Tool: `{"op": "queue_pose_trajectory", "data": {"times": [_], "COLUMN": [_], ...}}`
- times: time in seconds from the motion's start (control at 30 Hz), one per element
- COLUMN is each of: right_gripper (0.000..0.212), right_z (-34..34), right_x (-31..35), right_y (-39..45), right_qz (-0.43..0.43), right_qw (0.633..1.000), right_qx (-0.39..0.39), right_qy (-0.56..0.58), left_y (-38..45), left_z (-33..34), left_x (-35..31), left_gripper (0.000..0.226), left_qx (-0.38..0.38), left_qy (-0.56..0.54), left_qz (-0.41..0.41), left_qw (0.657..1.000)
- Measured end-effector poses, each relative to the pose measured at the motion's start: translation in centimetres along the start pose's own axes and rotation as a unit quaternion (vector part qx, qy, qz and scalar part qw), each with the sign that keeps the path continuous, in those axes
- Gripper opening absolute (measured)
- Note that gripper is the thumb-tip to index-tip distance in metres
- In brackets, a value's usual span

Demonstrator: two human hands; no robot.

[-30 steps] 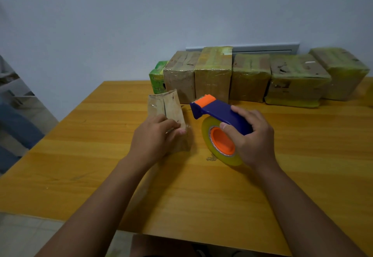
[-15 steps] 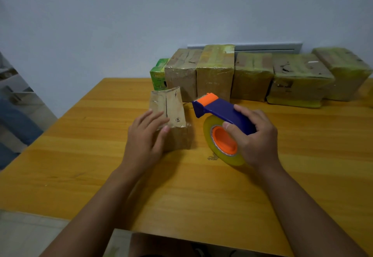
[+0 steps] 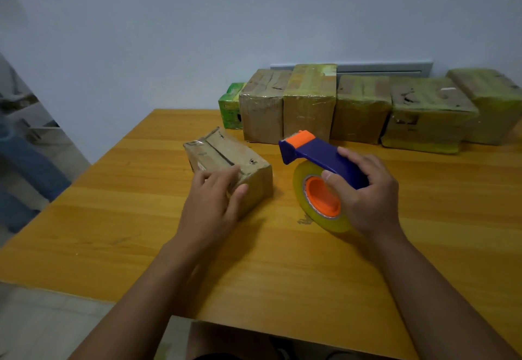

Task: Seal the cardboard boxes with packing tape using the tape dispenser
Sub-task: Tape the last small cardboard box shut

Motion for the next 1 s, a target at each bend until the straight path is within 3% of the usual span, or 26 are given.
{"op": "queue_pose_trajectory", "data": {"times": [0.1,0.33,0.6,0.77,0.9,1.0], "right_gripper": [0.067,0.068,0.068,0.068,0.069,0.067], "right_z": [0.1,0.1,0.0,0.1,0.1,0.0], "right_x": [0.0,0.2,0.2,0.1,0.1,0.1], "right_y": [0.0,-0.1,-0.1,-0.1,-0.2,-0.1], "right_qz": [0.002,-0.005,0.001,0.0,0.0,0.005], "right_qw": [1.0,1.0,1.0,1.0,1.0,1.0], "right_qx": [0.001,0.001,0.003,0.006,0.008,0.002], "right_qy": [0.005,0.002,0.009,0.003,0.004,0.008], "left_y": [-0.1,0.6,0.2,0.2,0.1,0.4], "left_z": [-1.1,-1.8,-0.5,-0.3,-0.8,-2.7], "left_x": [1.4,2.0,1.2,0.7,0.4,1.3], "left_gripper": [0.039,0.047,0.027,0.024,0.022,0.029], "left_qx": [0.074,0.113,-0.007,-0.026,0.007,0.09], "left_qy": [-0.068,-0.007,-0.035,-0.05,-0.027,-0.025], "left_qz": [0.013,0.081,0.047,0.028,0.054,0.042], "left_qw": [0.995,0.99,0.998,0.998,0.998,0.995]}}
Point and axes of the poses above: each hand's wrist, its own y-axis towards the middle knuckle, its own z-axis out of the palm, x = y × z, the point moved 3 cm from there along y, towards the middle knuckle, and after that the axes turned 8 degrees about -z, right-handed, at the moved point
